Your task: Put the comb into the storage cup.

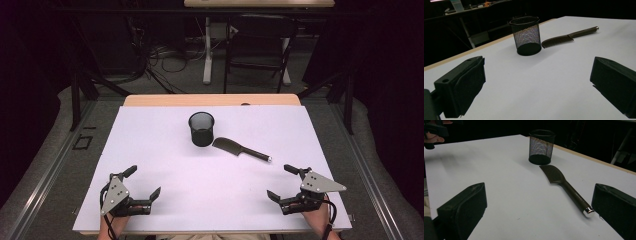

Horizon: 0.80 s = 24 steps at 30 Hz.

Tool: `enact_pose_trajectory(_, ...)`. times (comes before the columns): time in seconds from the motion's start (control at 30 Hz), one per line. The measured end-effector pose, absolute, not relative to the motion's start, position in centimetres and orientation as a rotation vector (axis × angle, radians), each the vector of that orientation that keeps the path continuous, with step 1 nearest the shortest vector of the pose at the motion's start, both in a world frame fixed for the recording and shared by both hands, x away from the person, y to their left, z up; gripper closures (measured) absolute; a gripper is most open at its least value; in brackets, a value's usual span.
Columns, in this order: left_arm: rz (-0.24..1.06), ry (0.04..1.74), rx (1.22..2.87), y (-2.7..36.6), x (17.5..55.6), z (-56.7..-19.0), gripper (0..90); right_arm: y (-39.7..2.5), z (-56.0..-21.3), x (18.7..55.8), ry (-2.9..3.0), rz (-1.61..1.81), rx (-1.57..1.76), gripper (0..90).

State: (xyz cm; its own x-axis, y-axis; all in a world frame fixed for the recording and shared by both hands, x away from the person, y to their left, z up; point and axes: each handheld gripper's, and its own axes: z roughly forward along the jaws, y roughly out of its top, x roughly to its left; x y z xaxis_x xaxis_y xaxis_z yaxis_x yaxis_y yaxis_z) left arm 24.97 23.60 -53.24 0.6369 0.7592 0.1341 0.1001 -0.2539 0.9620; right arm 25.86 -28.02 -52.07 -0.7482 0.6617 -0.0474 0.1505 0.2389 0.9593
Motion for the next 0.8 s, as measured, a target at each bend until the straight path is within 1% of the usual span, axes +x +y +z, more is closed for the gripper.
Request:
enact_pose_trajectory(0.4, 0.739, 0.707, 1.733, 23.6, 25.0, -53.2, 0.0, -28.1, -52.1, 26.4, 2.074, 1.495, 0.757, 0.0)
enact_pose_trajectory(0.8, 0.734, 0.709, 1.742, 23.6, 25.1, -53.3, 0.0, -26.3, -52.1, 27.2, 2.15, 1.435, 0.754, 0.0)
